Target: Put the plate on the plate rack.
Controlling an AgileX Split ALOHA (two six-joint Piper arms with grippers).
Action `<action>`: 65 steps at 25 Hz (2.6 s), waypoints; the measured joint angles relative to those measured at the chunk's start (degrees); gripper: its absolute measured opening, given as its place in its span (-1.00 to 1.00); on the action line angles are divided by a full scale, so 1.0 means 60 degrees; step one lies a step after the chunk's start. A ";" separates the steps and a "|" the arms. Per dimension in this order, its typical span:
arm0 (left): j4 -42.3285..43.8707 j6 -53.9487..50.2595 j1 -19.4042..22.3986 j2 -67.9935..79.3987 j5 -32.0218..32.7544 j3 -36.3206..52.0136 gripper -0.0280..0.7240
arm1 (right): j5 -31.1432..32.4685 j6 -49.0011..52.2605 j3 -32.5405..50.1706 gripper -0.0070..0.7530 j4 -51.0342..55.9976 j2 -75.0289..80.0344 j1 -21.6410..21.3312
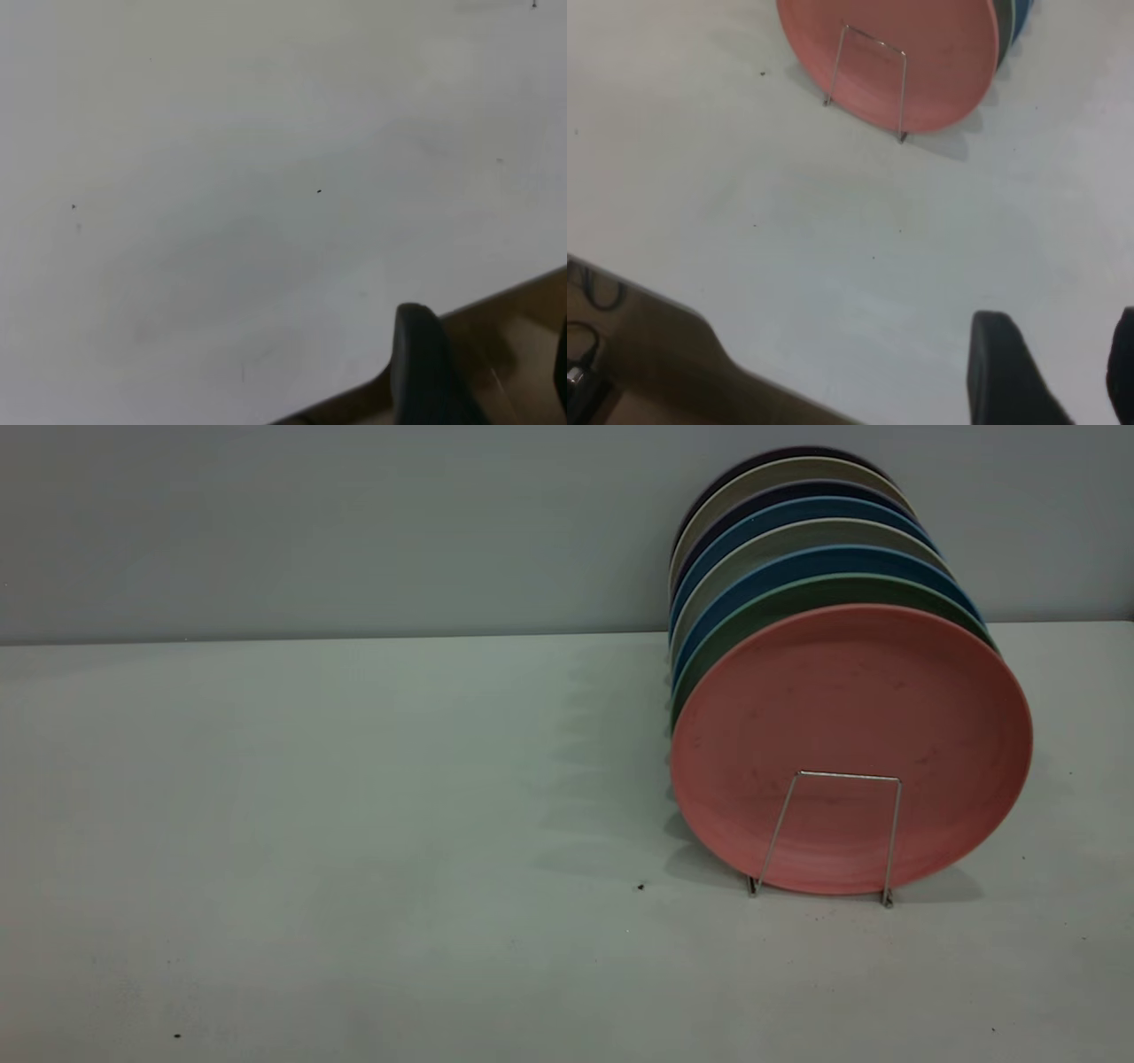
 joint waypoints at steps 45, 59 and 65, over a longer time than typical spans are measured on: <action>0.0000 -0.0020 0.1444 -0.0614 -0.0041 0.0011 0.12 | -0.0007 0.0018 -0.0006 -0.19 0.0061 -0.0422 -0.3170; 0.0000 -0.0020 0.1444 -0.0614 -0.0041 0.0011 0.12 | -0.0007 0.0018 -0.0006 -0.19 0.0061 -0.0422 -0.3170; 0.0000 -0.0020 0.1444 -0.0614 -0.0041 0.0011 0.12 | -0.0007 0.0018 -0.0006 -0.19 0.0061 -0.0422 -0.3170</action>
